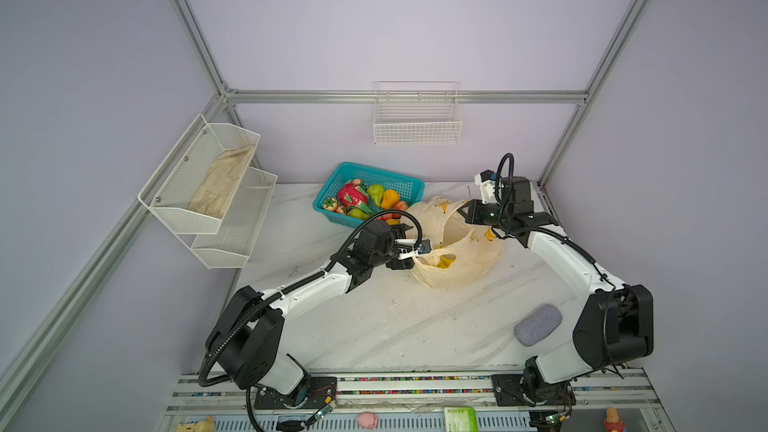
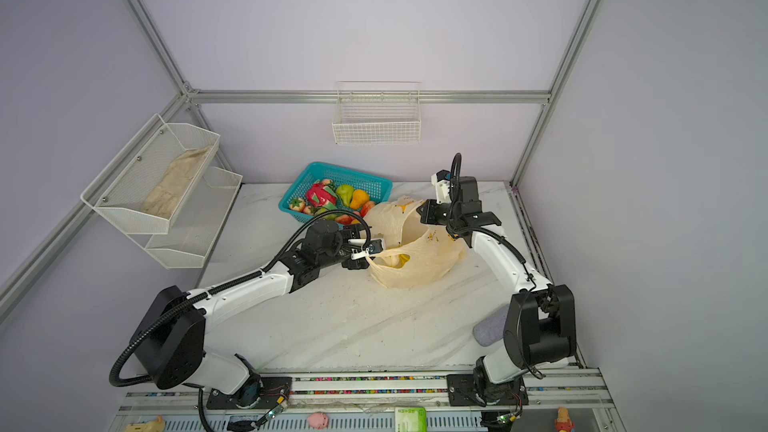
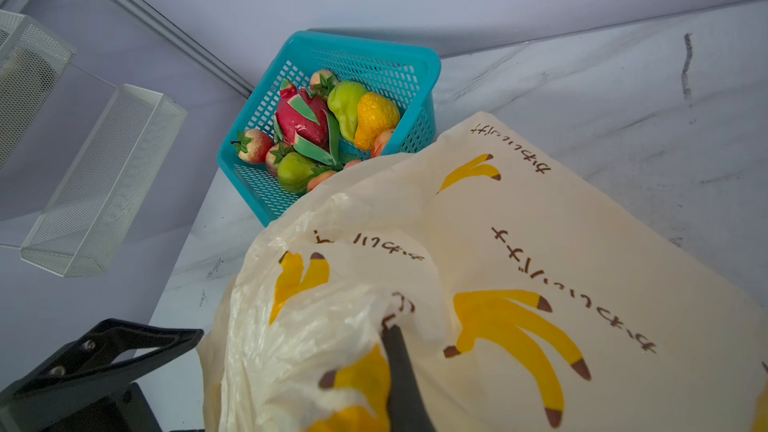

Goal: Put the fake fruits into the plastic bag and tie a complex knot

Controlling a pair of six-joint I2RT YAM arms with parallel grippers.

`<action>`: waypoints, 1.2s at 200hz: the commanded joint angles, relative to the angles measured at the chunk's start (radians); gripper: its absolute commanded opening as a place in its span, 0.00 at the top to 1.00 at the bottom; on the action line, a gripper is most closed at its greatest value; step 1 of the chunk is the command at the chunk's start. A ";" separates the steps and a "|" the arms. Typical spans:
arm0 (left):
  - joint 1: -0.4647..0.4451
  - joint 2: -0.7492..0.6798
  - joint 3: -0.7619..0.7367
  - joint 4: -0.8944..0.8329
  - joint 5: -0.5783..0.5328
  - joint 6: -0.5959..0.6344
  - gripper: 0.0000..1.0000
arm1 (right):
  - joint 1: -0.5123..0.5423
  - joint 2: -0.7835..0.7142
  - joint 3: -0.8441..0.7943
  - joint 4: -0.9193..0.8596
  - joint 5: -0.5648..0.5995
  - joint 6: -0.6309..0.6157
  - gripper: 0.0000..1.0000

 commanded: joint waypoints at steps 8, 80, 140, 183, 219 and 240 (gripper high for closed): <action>-0.010 0.030 0.103 0.060 0.010 0.082 0.15 | 0.003 0.010 0.034 0.012 -0.015 0.006 1.00; -0.026 0.093 0.050 0.378 -0.072 -0.055 0.26 | 0.004 0.012 0.038 0.013 -0.015 0.015 1.00; -0.017 0.073 -0.004 0.524 -0.071 -0.400 0.61 | 0.004 0.004 0.035 0.004 0.017 -0.004 1.00; -0.009 0.040 -0.047 0.608 -0.096 -0.772 0.80 | 0.003 -0.004 0.033 -0.008 0.054 -0.031 1.00; -0.002 -0.004 -0.049 0.529 -0.145 -1.141 0.96 | 0.004 -0.019 0.036 -0.035 0.115 -0.058 1.00; 0.001 -0.028 -0.049 0.452 -0.121 -1.380 1.00 | 0.004 -0.027 0.056 -0.062 0.161 -0.068 1.00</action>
